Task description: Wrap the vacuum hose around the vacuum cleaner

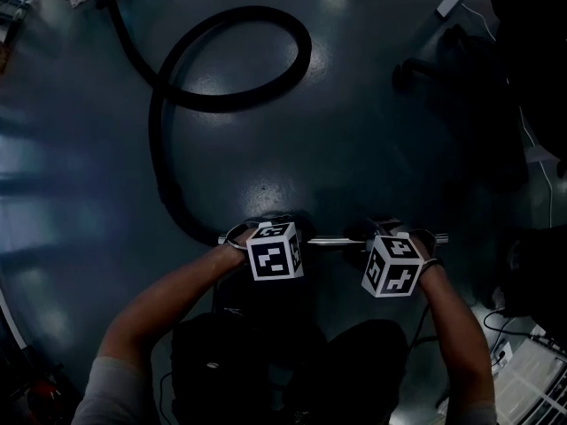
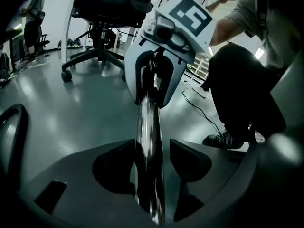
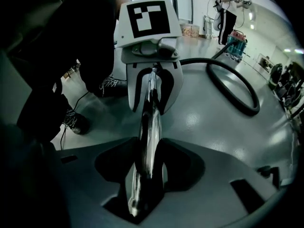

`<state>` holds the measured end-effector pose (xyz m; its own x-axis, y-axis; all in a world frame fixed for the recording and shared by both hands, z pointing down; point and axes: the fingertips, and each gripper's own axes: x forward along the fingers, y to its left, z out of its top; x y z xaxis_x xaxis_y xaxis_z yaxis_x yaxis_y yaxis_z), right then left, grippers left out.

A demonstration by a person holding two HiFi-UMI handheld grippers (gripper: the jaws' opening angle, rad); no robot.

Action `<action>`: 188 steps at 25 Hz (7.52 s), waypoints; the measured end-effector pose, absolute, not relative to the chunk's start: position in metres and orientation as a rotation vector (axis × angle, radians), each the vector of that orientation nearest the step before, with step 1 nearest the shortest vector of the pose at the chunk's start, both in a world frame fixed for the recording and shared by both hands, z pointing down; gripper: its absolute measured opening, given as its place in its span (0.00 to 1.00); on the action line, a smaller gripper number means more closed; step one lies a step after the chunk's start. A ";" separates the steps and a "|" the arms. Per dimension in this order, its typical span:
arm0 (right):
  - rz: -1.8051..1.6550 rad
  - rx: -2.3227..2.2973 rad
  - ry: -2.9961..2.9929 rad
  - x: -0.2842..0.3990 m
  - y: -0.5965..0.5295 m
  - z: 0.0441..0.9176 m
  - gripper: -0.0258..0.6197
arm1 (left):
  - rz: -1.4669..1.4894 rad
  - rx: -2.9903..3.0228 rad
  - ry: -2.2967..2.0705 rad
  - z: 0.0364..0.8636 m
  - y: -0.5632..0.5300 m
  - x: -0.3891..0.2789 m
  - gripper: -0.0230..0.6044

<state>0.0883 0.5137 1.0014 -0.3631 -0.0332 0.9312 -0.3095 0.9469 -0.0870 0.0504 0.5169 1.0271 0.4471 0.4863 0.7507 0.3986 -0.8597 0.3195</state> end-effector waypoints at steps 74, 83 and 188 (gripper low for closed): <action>-0.030 1.021 -2.475 0.074 0.249 0.193 0.30 | 1.133 2.584 -0.187 0.358 0.206 0.068 0.32; 0.223 0.940 -2.470 0.066 0.222 0.239 0.30 | 0.985 2.663 -0.395 0.283 0.168 0.048 0.32; 0.865 0.949 -2.013 0.005 -0.223 0.271 0.27 | 1.808 3.270 0.429 0.186 -0.290 -0.011 0.52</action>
<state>0.0045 -0.2233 0.2715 -0.4557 -0.3311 0.8263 -0.8275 0.4996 -0.2561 -0.0105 -0.2898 0.1856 0.5573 -0.0993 0.8244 0.4590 -0.7905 -0.4055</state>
